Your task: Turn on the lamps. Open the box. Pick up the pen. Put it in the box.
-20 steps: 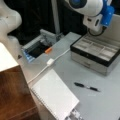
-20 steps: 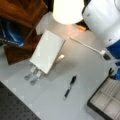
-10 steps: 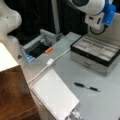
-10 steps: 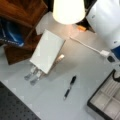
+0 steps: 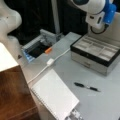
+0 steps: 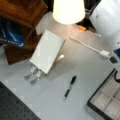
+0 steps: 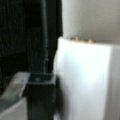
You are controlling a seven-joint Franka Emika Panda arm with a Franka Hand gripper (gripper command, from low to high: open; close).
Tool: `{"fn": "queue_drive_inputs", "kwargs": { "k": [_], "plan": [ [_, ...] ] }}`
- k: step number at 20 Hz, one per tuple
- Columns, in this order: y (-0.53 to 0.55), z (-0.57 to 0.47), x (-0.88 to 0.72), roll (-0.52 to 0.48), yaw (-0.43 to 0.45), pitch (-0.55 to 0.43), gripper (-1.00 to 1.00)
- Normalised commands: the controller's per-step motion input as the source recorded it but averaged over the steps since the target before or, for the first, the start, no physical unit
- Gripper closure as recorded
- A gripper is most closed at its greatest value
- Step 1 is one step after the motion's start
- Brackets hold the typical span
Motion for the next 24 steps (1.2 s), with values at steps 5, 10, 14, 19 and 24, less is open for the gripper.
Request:
{"fn": "queue_drive_inputs", "kwargs": {
  "k": [5,10,14,19,24],
  "plan": [
    [0.10,0.08,0.32,-0.072,0.013,0.056,-1.00],
    [0.08,0.13,0.17,-0.065,0.047,0.058,-1.00],
    [0.09,0.12,0.07,-0.066,0.046,0.045,-1.00],
    [0.16,0.08,0.00,-0.058,0.034,0.032,-1.00],
    [0.27,0.02,-0.09,-0.060,0.010,0.010,-1.00]
  ]
}}
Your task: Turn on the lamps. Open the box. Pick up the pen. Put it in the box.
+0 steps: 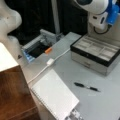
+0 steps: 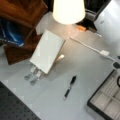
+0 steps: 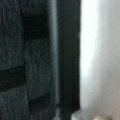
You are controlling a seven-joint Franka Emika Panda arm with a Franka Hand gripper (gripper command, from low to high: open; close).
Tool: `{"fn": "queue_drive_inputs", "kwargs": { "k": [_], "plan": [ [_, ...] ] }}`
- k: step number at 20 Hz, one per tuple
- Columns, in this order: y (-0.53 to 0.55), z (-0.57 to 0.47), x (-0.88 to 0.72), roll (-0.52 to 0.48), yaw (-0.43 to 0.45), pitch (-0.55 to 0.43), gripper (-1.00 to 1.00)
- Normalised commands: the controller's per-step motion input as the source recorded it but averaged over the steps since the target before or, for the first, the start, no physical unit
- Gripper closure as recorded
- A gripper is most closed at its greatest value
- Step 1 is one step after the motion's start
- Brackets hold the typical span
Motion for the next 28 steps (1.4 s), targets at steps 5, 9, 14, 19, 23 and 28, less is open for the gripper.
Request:
{"fn": "queue_drive_inputs", "kwargs": {
  "k": [5,9,14,19,23,28],
  "plan": [
    [0.25,-0.03,-0.07,-0.064,-0.045,-0.002,-1.00],
    [0.21,-0.04,-0.03,-0.052,-0.087,0.014,-1.00],
    [0.07,0.00,0.01,-0.040,-0.088,0.054,-1.00],
    [-0.04,0.07,0.04,-0.044,-0.055,0.066,-1.00],
    [-0.18,0.17,0.04,-0.058,-0.005,0.102,-1.00],
    [-0.40,0.23,0.06,-0.093,0.076,0.128,-1.00]
  ]
}}
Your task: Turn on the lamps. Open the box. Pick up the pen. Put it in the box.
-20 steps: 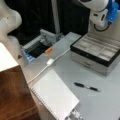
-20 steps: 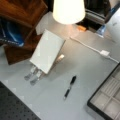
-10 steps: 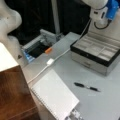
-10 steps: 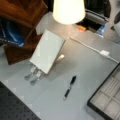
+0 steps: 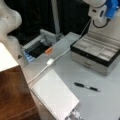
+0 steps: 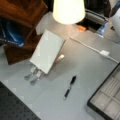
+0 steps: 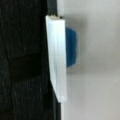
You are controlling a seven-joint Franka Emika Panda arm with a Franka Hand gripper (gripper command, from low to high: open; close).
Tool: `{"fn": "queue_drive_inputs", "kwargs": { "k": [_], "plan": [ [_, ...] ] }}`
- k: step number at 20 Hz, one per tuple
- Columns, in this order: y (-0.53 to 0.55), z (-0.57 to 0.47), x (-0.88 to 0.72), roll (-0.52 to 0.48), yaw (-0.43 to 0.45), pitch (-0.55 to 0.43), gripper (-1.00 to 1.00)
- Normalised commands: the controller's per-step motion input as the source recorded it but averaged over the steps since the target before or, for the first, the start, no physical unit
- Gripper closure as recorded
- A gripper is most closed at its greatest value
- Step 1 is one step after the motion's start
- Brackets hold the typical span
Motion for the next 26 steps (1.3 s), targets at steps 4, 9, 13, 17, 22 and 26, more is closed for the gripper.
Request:
{"fn": "queue_drive_inputs", "kwargs": {
  "k": [4,9,13,17,22,26],
  "plan": [
    [-0.53,0.18,0.12,-0.104,0.136,0.110,-1.00],
    [-0.47,0.11,0.15,-0.120,0.145,0.081,-1.00],
    [-0.36,0.11,0.13,-0.256,0.210,0.065,-1.00],
    [-0.40,0.14,0.16,-0.370,0.264,0.071,-1.00],
    [-0.42,0.16,0.20,-0.412,0.279,0.094,-1.00],
    [-0.41,0.14,0.20,-0.414,0.303,0.077,-1.00]
  ]
}}
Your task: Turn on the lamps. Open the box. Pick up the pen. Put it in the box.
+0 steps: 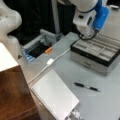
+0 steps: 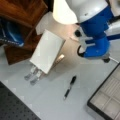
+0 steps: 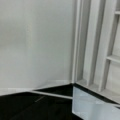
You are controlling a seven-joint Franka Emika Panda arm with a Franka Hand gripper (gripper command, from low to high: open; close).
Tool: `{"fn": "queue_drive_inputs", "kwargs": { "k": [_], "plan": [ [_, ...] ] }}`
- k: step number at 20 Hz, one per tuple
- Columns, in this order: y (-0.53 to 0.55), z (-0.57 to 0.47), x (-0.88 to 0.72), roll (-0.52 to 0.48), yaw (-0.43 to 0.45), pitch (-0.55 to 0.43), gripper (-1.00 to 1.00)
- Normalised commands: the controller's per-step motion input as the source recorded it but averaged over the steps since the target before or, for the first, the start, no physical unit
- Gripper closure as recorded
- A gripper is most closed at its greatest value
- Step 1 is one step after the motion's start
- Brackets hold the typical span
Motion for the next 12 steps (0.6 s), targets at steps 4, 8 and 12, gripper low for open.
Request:
{"fn": "queue_drive_inputs", "kwargs": {
  "k": [4,8,12],
  "plan": [
    [-0.26,0.10,0.17,-0.322,0.287,0.080,-1.00],
    [-0.14,0.07,0.14,-0.651,0.526,-0.062,-1.00],
    [-0.11,0.00,0.11,-0.655,0.510,-0.098,-1.00]
  ]
}}
